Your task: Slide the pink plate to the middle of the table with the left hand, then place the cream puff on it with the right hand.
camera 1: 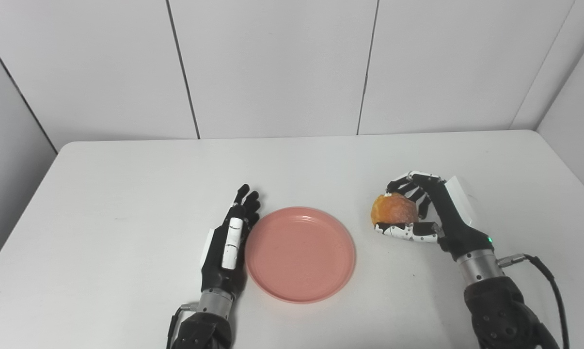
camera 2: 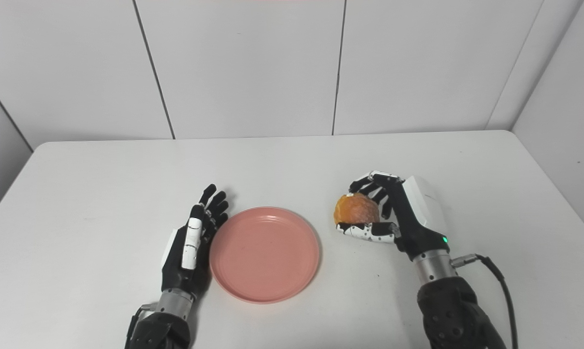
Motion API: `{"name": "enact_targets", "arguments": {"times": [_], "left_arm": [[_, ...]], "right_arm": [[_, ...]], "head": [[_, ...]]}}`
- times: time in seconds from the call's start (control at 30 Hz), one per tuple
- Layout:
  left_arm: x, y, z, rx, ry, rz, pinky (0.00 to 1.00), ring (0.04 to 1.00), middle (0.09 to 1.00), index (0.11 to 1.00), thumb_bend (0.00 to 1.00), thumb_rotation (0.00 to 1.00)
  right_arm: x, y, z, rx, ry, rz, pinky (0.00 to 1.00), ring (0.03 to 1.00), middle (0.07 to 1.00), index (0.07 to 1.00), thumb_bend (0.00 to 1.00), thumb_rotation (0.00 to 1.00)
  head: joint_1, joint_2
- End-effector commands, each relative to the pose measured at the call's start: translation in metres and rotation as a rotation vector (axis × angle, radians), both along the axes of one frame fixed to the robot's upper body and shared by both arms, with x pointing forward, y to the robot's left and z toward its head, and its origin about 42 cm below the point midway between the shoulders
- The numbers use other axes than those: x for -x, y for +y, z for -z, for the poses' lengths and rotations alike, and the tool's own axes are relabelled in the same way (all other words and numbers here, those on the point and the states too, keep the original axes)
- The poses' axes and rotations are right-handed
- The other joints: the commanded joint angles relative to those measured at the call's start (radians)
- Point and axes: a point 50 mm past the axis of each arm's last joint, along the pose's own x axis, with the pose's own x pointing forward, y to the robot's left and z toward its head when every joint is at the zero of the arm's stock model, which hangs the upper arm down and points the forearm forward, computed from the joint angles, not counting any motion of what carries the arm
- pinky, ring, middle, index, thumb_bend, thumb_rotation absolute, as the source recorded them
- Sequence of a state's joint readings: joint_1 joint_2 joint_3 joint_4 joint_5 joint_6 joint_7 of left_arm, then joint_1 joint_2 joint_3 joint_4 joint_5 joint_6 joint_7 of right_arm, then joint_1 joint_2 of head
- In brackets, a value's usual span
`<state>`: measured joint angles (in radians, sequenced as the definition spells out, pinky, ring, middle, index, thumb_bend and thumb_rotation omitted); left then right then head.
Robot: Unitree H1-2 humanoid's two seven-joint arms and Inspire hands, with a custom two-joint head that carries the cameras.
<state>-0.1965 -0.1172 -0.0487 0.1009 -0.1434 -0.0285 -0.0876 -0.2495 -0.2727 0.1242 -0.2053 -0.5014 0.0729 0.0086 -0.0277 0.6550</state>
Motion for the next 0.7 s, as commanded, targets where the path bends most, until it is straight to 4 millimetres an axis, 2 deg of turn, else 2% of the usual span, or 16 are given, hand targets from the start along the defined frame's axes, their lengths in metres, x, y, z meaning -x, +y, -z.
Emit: {"name": "enact_targets", "arguments": {"times": [0.0,0.07,0.2,0.27,0.37,0.47,0.57,0.63,0.67], "left_arm": [[0.003,-0.005,0.007,-0.015,0.018,0.012,0.98,0.96,0.951,0.949,0.75,0.92],[0.003,-0.006,0.006,-0.025,0.018,0.018,0.99,0.965,0.957,0.958,0.75,0.96],[0.003,-0.007,0.006,-0.022,0.019,0.021,0.99,0.959,0.95,0.949,0.76,0.95],[0.003,-0.008,0.006,-0.026,0.016,0.023,0.98,0.955,0.947,0.946,0.75,0.96],[0.004,-0.008,0.004,-0.042,0.018,0.026,0.97,0.951,0.945,0.943,0.75,0.98],[0.004,-0.008,0.004,-0.049,0.019,0.03,0.97,0.952,0.947,0.942,0.74,0.99],[0.002,-0.008,0.005,-0.049,0.021,0.031,0.98,0.959,0.951,0.945,0.75,0.98],[0.002,-0.008,0.004,-0.05,0.022,0.031,0.99,0.963,0.954,0.95,0.76,0.98],[0.002,-0.008,0.003,-0.05,0.021,0.029,0.98,0.967,0.96,0.956,0.76,0.99]], "right_arm": [[0.002,0.013,-0.02,-0.003,-0.092,-0.066,0.21,0.445,0.48,0.489,0.52,0.0],[0.002,0.022,-0.021,0.0,-0.093,-0.095,0.25,0.408,0.503,0.494,0.51,0.0],[0.001,0.039,-0.022,0.0,-0.088,-0.14,0.24,0.444,0.499,0.472,0.52,0.0],[0.001,0.045,-0.022,0.001,-0.088,-0.151,0.3,0.421,0.521,0.467,0.51,0.0],[0.001,0.059,-0.02,-0.016,-0.09,-0.182,0.38,0.45,0.521,0.451,0.51,0.0],[-0.002,0.072,-0.018,-0.023,-0.09,-0.221,0.4,0.455,0.522,0.449,0.51,0.0],[-0.005,0.084,-0.016,0.002,-0.093,-0.24,0.38,0.432,0.524,0.459,0.51,0.0],[-0.007,0.091,-0.013,0.035,-0.088,-0.24,0.34,0.412,0.53,0.463,0.51,0.0],[-0.009,0.095,-0.012,0.053,-0.08,-0.244,0.27,0.433,0.523,0.455,0.51,0.0]], "head": [[0.005,0.0],[0.01,0.001],[0.011,0.001],[0.013,0.001],[0.011,0.001],[0.009,0.002],[0.003,0.005],[-0.001,0.006],[-0.003,0.006]]}}
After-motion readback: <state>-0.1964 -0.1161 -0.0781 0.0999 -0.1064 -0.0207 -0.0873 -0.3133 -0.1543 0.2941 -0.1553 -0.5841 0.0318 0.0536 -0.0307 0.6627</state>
